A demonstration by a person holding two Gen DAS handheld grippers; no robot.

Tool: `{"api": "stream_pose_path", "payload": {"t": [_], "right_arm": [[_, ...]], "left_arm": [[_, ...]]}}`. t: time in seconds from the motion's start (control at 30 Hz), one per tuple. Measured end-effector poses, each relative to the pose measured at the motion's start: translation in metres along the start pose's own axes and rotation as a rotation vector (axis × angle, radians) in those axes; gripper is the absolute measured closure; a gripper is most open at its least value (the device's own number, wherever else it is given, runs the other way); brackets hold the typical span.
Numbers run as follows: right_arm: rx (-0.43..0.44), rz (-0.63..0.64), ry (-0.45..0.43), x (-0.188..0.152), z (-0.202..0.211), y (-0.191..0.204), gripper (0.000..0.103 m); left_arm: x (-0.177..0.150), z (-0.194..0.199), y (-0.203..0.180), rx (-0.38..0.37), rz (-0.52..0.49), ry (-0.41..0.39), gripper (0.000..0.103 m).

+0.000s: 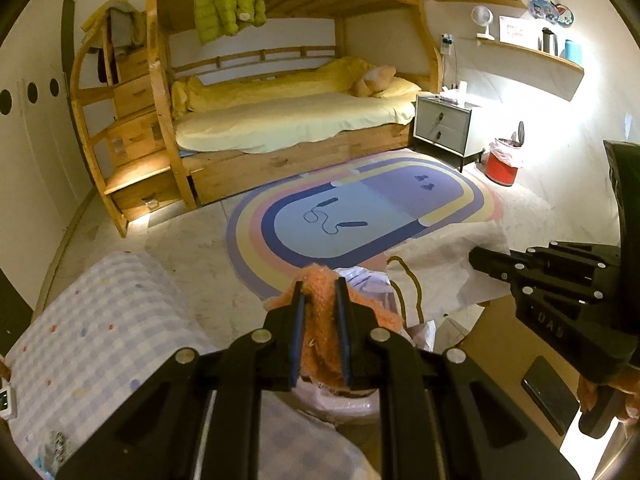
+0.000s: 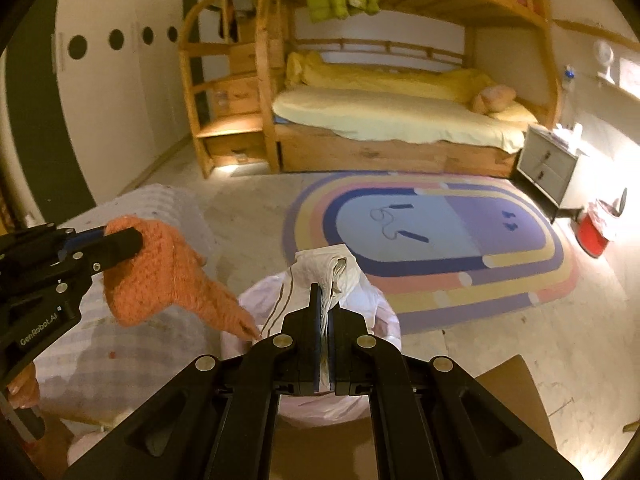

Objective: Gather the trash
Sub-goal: 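Carry the glove and cloth over the bin and open both tools, then return to the table and grasp the clear mango snack bag with the right tool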

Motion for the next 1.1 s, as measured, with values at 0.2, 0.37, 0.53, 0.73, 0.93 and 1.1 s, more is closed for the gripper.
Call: {"api": "stream_pose_path", "payload": {"t": [0.2, 0.37, 0.53, 0.73, 0.93, 1.1], "right_arm": [[-0.001, -0.019, 0.035, 0.009, -0.034, -0.01, 0.096], [0.018, -0.026, 0.104, 0.012, -0.07, -0.012, 0.068], [0.025, -0.047, 0.116, 0.009, -0.071, -0.007, 0.063], [0.077, -0.051, 0.069, 0.01, -0.033, 0.01, 0.063], [0.15, 0.002, -0.005, 0.015, 0.016, 0.053, 0.063], [0.212, 0.081, -0.039, 0.015, 0.045, 0.103, 0.063]], "left_arm": [[0.016, -0.032, 0.003, 0.006, 0.01, 0.005, 0.079], [0.023, -0.034, 0.017, 0.008, 0.058, -0.004, 0.053], [0.014, -0.019, 0.043, 0.059, 0.1, -0.003, 0.053], [-0.01, 0.019, 0.074, 0.107, 0.164, -0.013, 0.053], [-0.036, 0.073, 0.098, 0.174, 0.206, -0.042, 0.053], [-0.063, 0.114, 0.115, 0.222, 0.249, -0.062, 0.05]]}}
Point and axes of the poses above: each gripper's, at about its wrist camera, not at the fingertips, and z roughly against the way its jaws point, y to its left, x to its top, the point moved 10 cm from there along -z, roughly the way its jaws point, and after that the axes turned 11 degrees about y, right-handed, at the moved point
